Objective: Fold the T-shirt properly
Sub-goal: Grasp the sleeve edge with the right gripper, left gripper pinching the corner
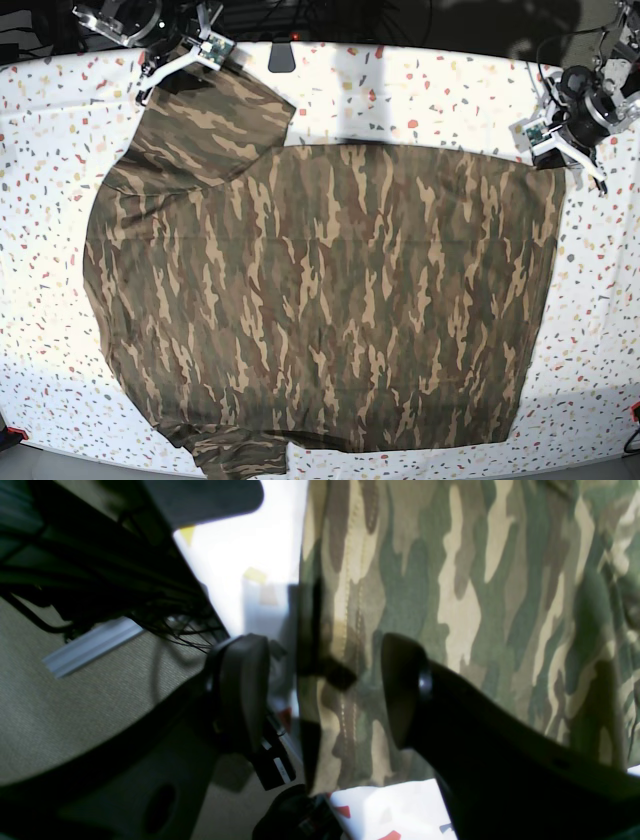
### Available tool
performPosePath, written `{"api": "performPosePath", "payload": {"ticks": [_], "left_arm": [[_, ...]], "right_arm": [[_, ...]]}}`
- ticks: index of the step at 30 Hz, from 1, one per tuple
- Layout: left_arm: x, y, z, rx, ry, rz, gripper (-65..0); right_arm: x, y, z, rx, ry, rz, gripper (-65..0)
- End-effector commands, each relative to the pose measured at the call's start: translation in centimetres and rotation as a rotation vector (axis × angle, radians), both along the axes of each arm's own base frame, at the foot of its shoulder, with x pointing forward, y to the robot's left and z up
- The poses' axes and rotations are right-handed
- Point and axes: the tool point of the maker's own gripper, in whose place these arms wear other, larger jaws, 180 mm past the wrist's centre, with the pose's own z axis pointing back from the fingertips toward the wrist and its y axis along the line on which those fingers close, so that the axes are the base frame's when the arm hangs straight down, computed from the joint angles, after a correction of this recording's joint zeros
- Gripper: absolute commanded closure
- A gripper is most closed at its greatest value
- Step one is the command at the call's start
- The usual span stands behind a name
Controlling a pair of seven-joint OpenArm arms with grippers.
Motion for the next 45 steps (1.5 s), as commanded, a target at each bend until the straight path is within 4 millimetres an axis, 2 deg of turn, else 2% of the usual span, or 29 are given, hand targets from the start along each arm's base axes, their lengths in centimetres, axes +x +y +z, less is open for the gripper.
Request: {"api": "performPosePath", "payload": {"ticks": [1, 7, 10, 17, 23, 25, 34, 40, 45], "left_arm": [[0.5, 0.5, 0.6, 0.014, -0.012, -0.003, 0.0], [0.5, 0.5, 0.6, 0.014, -0.012, -0.003, 0.0], [0.5, 0.5, 0.6, 0.014, -0.012, -0.003, 0.0], [0.5, 0.5, 0.6, 0.014, -0.012, -0.003, 0.0], [0.5, 0.5, 0.6, 0.014, -0.012, -0.003, 0.0], [0.5, 0.5, 0.6, 0.015, -0.012, -0.003, 0.0], [0.5, 0.5, 0.6, 0.014, -0.012, -0.003, 0.0], [0.5, 0.5, 0.6, 0.014, -0.012, -0.003, 0.0], [0.5, 0.5, 0.6, 0.014, -0.012, -0.003, 0.0]], "right_arm": [[0.5, -1.4, 0.0, -0.07, -0.028, -0.01, -36.2], [1.3, -2.6, 0.2, -0.146, -0.077, -0.017, -36.2], [1.4, -2.6, 0.2, -0.141, -0.082, -0.024, -36.2], [1.9, -0.3, 1.9, -0.021, -0.089, -0.049, -36.2], [1.3, 3.5, 4.3, 0.142, -0.052, 0.001, -36.1], [1.4, 3.9, 4.9, 0.156, -0.059, 0.002, -36.2], [1.1, 3.0, 4.2, 0.105, -0.03, -0.015, -36.1], [0.3, 1.6, 2.2, 0.069, 0.021, -0.043, -36.1], [0.9, 0.6, 2.2, 0.012, -0.021, -0.049, -36.1]]}}
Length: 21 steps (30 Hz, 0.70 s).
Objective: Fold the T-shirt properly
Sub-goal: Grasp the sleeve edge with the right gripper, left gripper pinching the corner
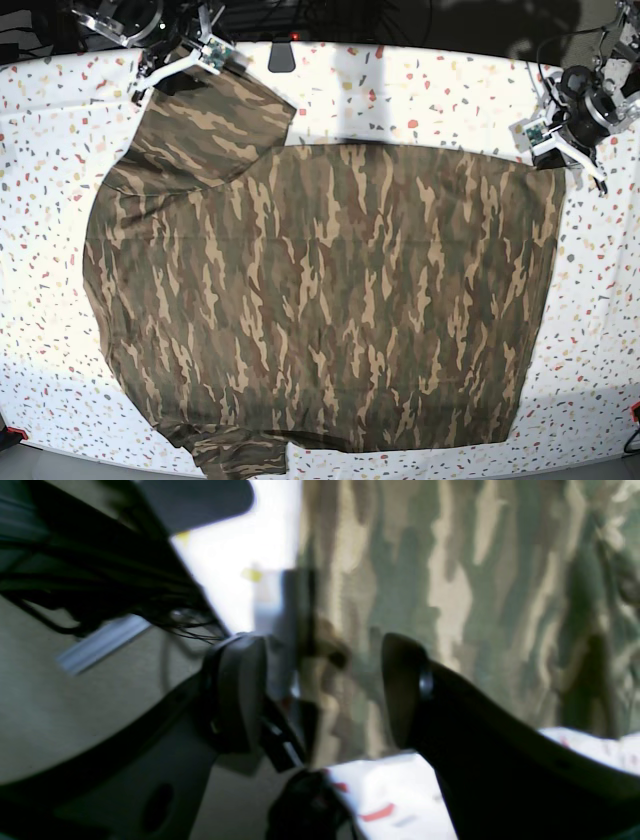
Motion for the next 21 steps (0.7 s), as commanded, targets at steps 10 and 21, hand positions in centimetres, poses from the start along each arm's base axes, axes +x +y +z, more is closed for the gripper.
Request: {"api": "performPosePath", "payload": {"ticks": [10, 21], "left_arm": [[0.5, 0.6, 0.6, 0.016, -0.011, -0.003, 0.0], [0.4, 0.6, 0.5, 0.018, -0.01, -0.001, 0.0]], "right_arm": [[-0.3, -2.2, -1.1, -0.092, 0.018, -0.017, -36.1], [0.6, -4.6, -1.0, -0.229, -0.037, -0.036, -31.7]]}}
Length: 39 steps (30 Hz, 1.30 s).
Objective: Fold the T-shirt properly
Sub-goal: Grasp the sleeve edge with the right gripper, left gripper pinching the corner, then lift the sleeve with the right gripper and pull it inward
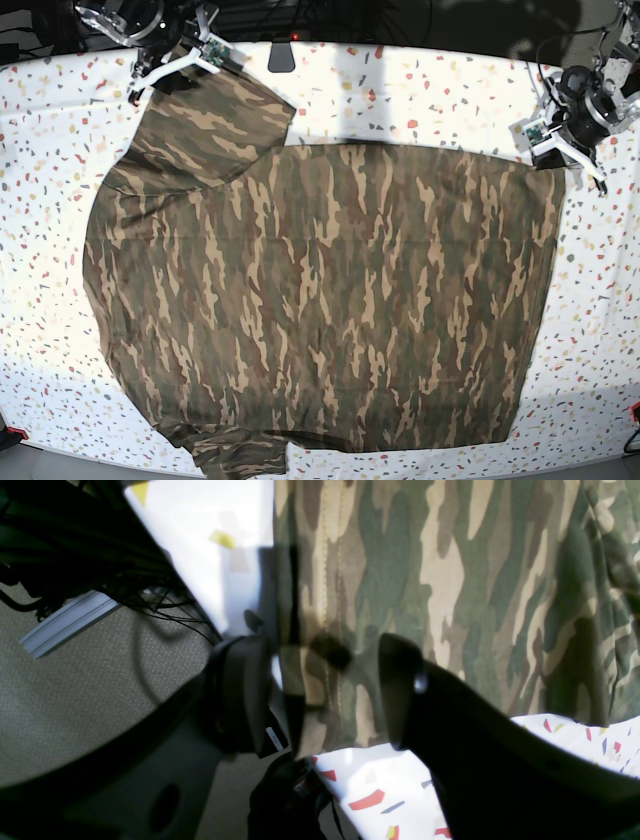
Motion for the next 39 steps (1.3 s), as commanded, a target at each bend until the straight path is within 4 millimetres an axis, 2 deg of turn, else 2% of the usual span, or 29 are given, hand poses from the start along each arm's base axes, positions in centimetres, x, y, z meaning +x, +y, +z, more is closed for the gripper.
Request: {"api": "performPosePath", "payload": {"ticks": [1, 3, 4, 8, 17, 19, 20, 23, 25, 37, 39], "left_arm": [[0.5, 0.6, 0.5, 0.018, -0.01, -0.001, 0.0], [0.5, 0.6, 0.5, 0.018, -0.011, -0.001, 0.0], [0.5, 0.6, 0.5, 0.018, -0.01, -0.001, 0.0], [0.5, 0.6, 0.5, 0.018, -0.011, -0.001, 0.0], [0.5, 0.6, 0.5, 0.018, -0.01, -0.001, 0.0], [0.5, 0.6, 0.5, 0.018, -0.011, -0.001, 0.0], [0.4, 0.6, 0.5, 0.018, -0.01, -0.001, 0.0], [0.5, 0.6, 0.5, 0.018, -0.011, -0.001, 0.0], [0.5, 0.6, 0.5, 0.018, -0.011, -0.001, 0.0], [0.5, 0.6, 0.5, 0.018, -0.01, -0.001, 0.0], [0.5, 0.6, 0.5, 0.018, -0.01, 0.0, 0.0]], "right_arm": [[0.6, -2.0, 0.2, -0.098, -0.026, -0.015, -31.0], [0.6, -2.1, 0.2, -0.099, -0.026, -0.014, -30.8], [0.6, -2.1, 0.2, -0.099, -0.026, -0.014, -28.6], [0.7, -1.9, 0.3, -0.091, -0.035, -0.013, -12.7], [2.1, -2.5, 1.1, -0.098, -0.12, -0.07, -11.8], [2.1, -2.6, 1.1, -0.108, -0.125, -0.064, -12.2], [2.1, -2.6, 1.1, -0.107, -0.124, -0.064, -14.9], [2.1, -2.6, 1.1, -0.107, -0.122, -0.062, -29.2], [2.1, -2.6, 1.1, -0.107, -0.122, -0.062, -34.9], [3.0, -4.1, 1.8, -0.224, -0.185, -0.034, -34.8], [3.1, -4.4, 1.9, -0.233, -0.192, -0.051, -32.5]]}}
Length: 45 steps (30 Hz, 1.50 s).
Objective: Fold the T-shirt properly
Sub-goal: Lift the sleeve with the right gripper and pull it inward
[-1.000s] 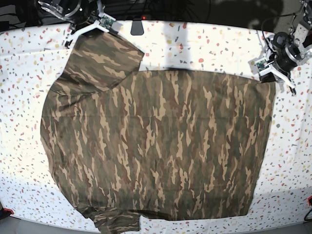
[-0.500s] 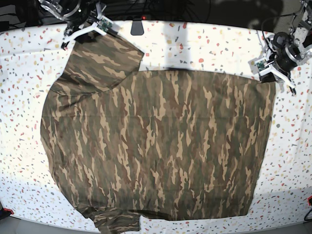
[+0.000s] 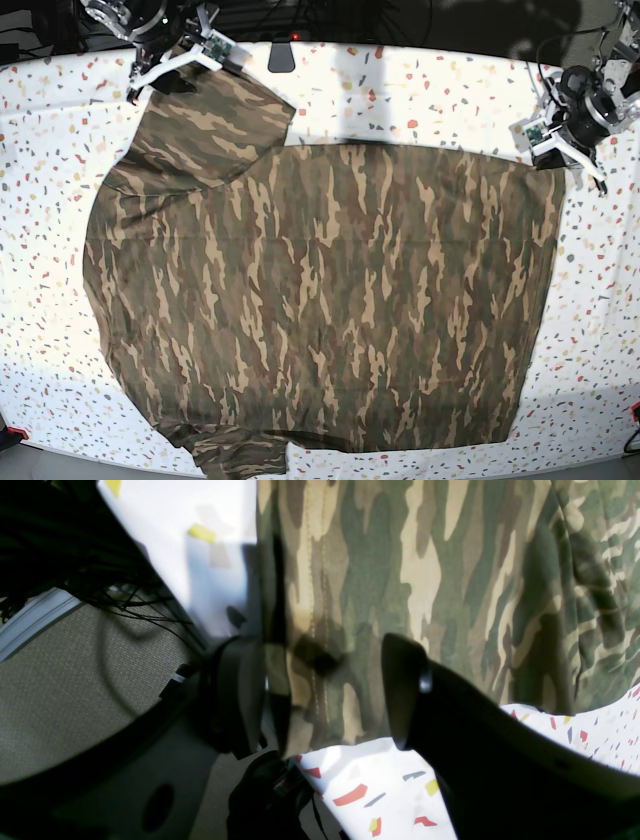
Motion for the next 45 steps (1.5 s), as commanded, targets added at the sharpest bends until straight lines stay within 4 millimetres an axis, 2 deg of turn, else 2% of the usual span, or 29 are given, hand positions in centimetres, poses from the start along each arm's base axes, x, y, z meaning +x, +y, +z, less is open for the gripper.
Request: {"api": "performPosePath", "payload": {"ticks": [1, 6, 10, 11, 14, 20, 25, 27, 29, 33, 35, 39, 42, 45], "left_arm": [[0.5, 0.6, 0.5, 0.018, -0.01, -0.001, 0.0], [0.5, 0.6, 0.5, 0.018, -0.011, -0.001, 0.0], [0.5, 0.6, 0.5, 0.018, -0.01, -0.001, 0.0], [0.5, 0.6, 0.6, 0.018, -0.011, -0.001, 0.0], [0.5, 0.6, 0.5, 0.018, -0.01, -0.001, 0.0], [0.5, 0.6, 0.5, 0.018, -0.011, -0.001, 0.0], [0.4, 0.7, 0.5, 0.024, -0.008, 0.004, 0.0], [0.5, 0.8, 0.5, 0.026, -0.008, 0.005, 0.0], [0.4, 0.8, 0.5, 0.027, -0.007, 0.005, 0.0], [0.5, 0.8, 0.5, 0.027, -0.008, 0.005, 0.0], [0.5, 0.8, 0.5, 0.027, -0.008, 0.005, 0.0], [0.5, 0.8, 0.5, 0.027, -0.008, 0.005, 0.0], [0.5, 0.8, 0.5, 0.027, -0.008, 0.005, 0.0], [0.5, 0.8, 0.5, 0.027, -0.008, 0.005, 0.0]], "right_arm": [[2.0, -3.7, 1.3, -0.168, -0.097, -0.058, -31.0], [2.0, -3.7, 1.4, -0.167, -0.103, -0.063, -29.3], [2.2, -3.7, 1.4, -0.162, -0.106, -0.066, -19.4], [2.2, -3.6, 1.4, -0.16, -0.106, -0.066, -18.8], [2.2, -3.8, 1.2, -0.161, -0.105, -0.066, -18.8], [2.5, -5.8, -0.6, -0.21, -0.075, -0.094, -18.8], [2.7, -5.8, -0.3, -0.207, -0.091, -0.103, -18.4], [2.9, -5.6, 0.0, -0.202, -0.102, -0.105, -15.2], [2.7, -5.1, 0.2, -0.183, -0.097, -0.101, -13.1], [1.8, -2.7, 0.4, -0.076, -0.029, -0.085, -13.7], [2.0, -2.0, 0.9, -0.051, -0.032, -0.073, -17.6], [2.0, -1.5, 1.4, -0.046, -0.026, -0.067, -29.5], [1.3, -0.4, 1.5, 0.025, 0.027, -0.09, -29.8], [0.7, 2.1, 2.1, 0.129, 0.078, -0.048, -29.8]]}}
